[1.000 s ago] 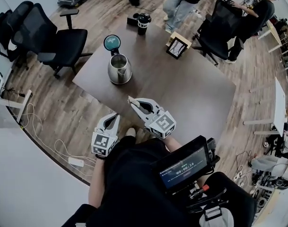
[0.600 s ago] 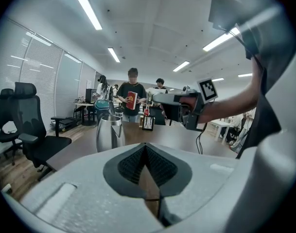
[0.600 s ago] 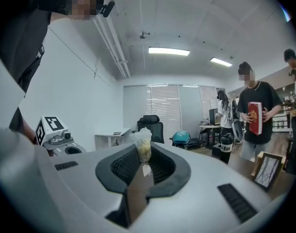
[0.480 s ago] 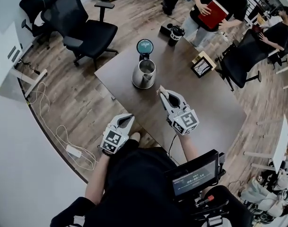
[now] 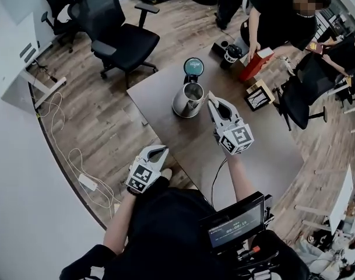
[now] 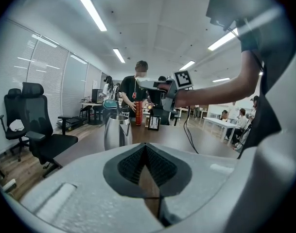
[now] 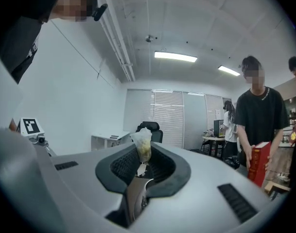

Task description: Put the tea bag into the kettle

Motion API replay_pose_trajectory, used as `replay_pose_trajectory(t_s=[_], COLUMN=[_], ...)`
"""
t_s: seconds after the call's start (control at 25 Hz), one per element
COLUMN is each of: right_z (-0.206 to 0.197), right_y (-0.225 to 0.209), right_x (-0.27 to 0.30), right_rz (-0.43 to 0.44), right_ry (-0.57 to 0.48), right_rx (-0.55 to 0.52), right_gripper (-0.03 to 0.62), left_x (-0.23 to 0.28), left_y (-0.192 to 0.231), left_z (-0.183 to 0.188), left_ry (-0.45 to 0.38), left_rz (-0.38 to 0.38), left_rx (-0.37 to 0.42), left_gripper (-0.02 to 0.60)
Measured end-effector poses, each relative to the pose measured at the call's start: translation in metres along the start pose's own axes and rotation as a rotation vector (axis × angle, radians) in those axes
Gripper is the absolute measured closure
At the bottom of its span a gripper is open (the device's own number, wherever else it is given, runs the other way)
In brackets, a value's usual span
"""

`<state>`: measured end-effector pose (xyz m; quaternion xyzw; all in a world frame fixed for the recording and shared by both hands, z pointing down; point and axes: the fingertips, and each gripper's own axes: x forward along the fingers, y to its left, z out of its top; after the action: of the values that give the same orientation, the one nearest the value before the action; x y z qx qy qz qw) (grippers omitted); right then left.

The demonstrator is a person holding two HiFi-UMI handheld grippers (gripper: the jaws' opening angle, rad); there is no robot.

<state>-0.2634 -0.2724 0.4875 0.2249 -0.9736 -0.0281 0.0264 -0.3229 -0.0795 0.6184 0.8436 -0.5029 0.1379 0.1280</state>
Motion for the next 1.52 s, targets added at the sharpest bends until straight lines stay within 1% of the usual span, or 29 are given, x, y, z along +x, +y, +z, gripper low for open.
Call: replay_pose_trajectory(t_s=[0.16, 0.32, 0.52, 0.72, 0.88, 1.0, 1.08, 1.16, 1.24, 1.32, 1.52], right_z=[-0.002, -0.017, -0.048, -0.077, -0.094, -0.111, -0.12, -0.125, -0.129, -0.133, -0.148], right_y=[-0.006, -0.012, -0.021, -0.031, -0.035, -0.036, -0.035, -0.034, -0.035, -0.036, -0.042], right_x=[0.022, 0.042, 0.061, 0.077, 0.083, 0.087, 0.09, 0.092, 0.092, 0.094, 0.099], right_rz=[0.013, 0.036, 0.037, 0.067, 0.073, 0.073, 0.093, 0.106, 0.094, 0.082, 0.075], right_ry=[0.013, 0.04, 0.12, 0.197, 0.259, 0.349, 0.4, 0.435, 0.46, 0.483, 0.563], right_rx=[-0.003, 0.044, 0.08, 0.105, 0.101, 0.085, 0.091, 0.105, 0.104, 0.09, 0.017], right_gripper=[0.548, 0.548, 0.548, 0.548, 0.548, 0.548, 0.548, 0.546, 0.546, 0.546, 0.546], left_x=[-0.006, -0.012, -0.018, -0.017, -0.017, -0.017, -0.017, -0.017, -0.018, -0.02, -0.02], left_y=[0.005, 0.012, 0.022, 0.021, 0.02, 0.019, 0.02, 0.019, 0.018, 0.019, 0.022], left_z=[-0.003, -0.007, -0.013, -0.012, -0.018, -0.022, -0.021, -0.021, -0.021, -0.022, -0.022], left_ry=[0.003, 0.003, 0.006, 0.01, 0.009, 0.015, 0.015, 0.015, 0.016, 0.017, 0.014], left_rz=[0.018, 0.044, 0.072, 0.069, 0.07, 0.06, 0.055, 0.049, 0.046, 0.048, 0.064], left_rx=[-0.013, -0.032, -0.061, -0.06, -0.076, -0.078, -0.072, -0.072, -0.073, -0.073, -0.077], left_gripper=[0.584, 0.584, 0.584, 0.584, 0.583, 0.584, 0.584, 0.584, 0.584, 0.584, 0.584])
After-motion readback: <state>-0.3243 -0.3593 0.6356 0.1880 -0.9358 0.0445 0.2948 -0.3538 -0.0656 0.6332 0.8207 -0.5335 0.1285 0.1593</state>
